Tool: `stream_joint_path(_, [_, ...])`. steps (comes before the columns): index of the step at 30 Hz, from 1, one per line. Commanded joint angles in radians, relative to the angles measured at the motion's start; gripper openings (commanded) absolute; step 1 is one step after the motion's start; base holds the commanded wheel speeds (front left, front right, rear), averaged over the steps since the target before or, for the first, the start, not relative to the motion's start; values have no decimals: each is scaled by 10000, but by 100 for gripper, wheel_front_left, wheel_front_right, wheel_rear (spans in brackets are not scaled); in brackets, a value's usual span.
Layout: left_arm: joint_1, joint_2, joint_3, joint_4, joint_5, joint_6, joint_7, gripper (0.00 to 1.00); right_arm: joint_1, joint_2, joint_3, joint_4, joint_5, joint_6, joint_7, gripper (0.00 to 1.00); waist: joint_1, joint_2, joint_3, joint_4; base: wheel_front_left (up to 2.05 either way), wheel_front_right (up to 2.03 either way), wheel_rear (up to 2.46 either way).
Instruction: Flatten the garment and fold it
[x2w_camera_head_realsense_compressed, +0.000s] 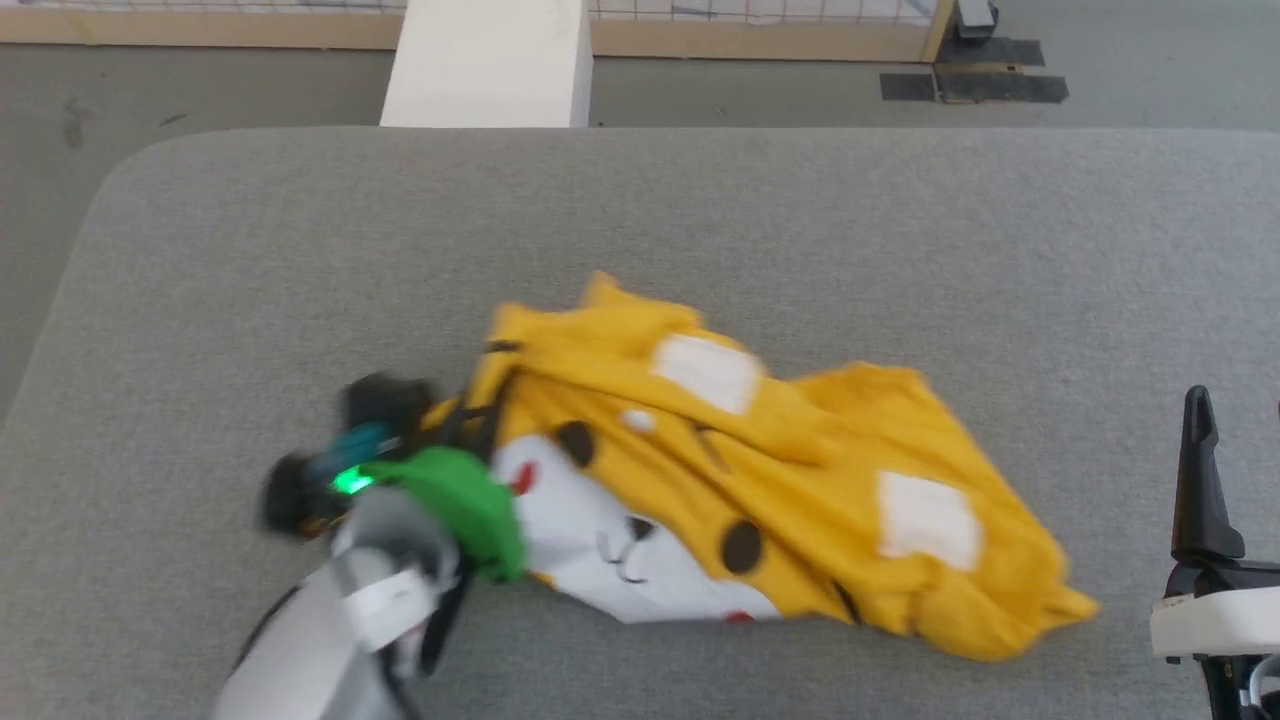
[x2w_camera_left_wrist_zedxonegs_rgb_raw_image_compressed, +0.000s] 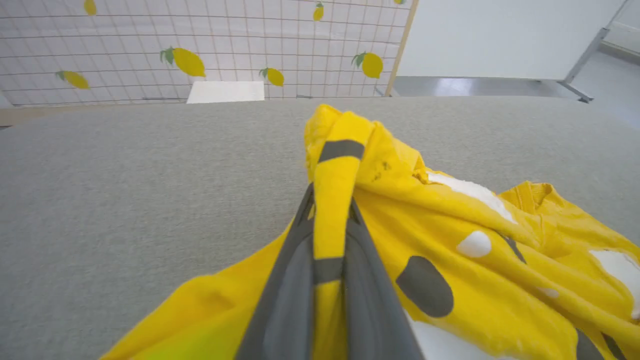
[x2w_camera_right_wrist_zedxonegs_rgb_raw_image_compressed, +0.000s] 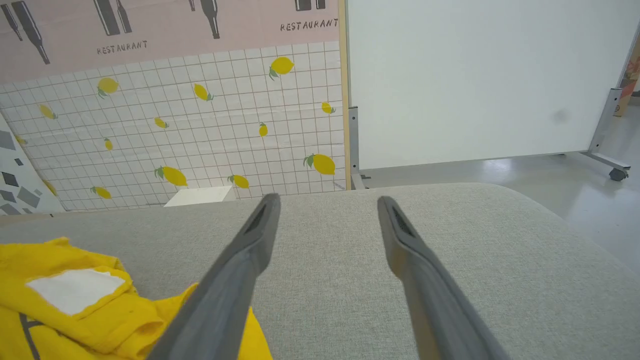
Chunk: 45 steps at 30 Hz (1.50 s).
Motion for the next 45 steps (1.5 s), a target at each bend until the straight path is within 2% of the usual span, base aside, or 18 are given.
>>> stream_joint_path(1, [610,244,298,-190,-197,350,-117,0,129,8,16,-44,54,-13,34,100,0,0,-49,109,0,0,0])
stream_joint_path(4, [2007,579,929,-799,-644,1135,-80,0,155,8,38,-40,84,-13,86,100,0,0,-15,193,0,0,0])
stream_joint_path(6, [2950,666,1134,-1155,-1008,1469,122,0,162,8,34,-35,104,-13,103,100,0,0,29,250,0,0,0])
stream_joint_path(8, [3694,651,1230,-1468,-1363,1626,283,0,162,8,20,-21,110,-13,125,100,0,0,75,326,0,0,0])
stream_joint_path(9, [3962,651,1208,-1610,-1502,1596,356,37,151,9,16,-13,110,-13,133,100,0,0,95,362,0,0,0])
stream_joint_path(10, [4107,642,1185,-1720,-1577,1570,386,86,138,9,27,-5,104,-13,143,100,0,0,104,390,0,0,0])
stream_joint_path(11, [4203,607,1214,-1870,-1635,1597,347,100,114,9,48,2,98,-13,160,100,0,0,123,415,0,0,0])
stream_joint_path(17, [3586,498,1466,-3192,-1449,1461,-362,100,-17,9,95,25,63,-13,212,100,0,0,159,519,0,0,0])
stream_joint_path(21, [3010,704,1052,-4198,-970,998,-441,100,-85,9,192,45,78,-13,219,100,0,0,229,447,0,0,0])
stream_joint_path(24, [2659,839,503,-4433,-624,680,-114,100,-113,9,192,84,120,-13,191,100,0,0,306,364,0,0,0])
stream_joint_path(30, [1996,1119,-1265,-3429,371,-187,1153,100,-261,9,107,59,117,-13,144,100,0,0,508,122,0,0,0])
stream_joint_path(33, [1752,1232,-2030,-2573,1087,-399,1651,100,-341,9,41,-28,105,-13,122,100,0,0,622,47,0,0,0])
stream_joint_path(40, [1252,890,-2903,-594,1542,-853,2160,100,-477,9,34,-41,133,-13,85,100,0,0,827,-74,0,0,0])
stream_joint_path(41, [1179,801,-2934,-366,1487,-922,2194,39,-482,9,33,-20,143,-13,75,100,0,0,838,-75,0,0,0])
stream_joint_path(42, [1121,690,-2919,-243,1370,-999,2160,0,-485,9,28,1,148,-13,67,100,0,0,840,-69,0,0,0])
stream_joint_path(45, [1076,352,-2746,-243,778,-1245,2075,0,-482,9,-48,52,144,-13,54,100,0,0,804,0,0,0,0])
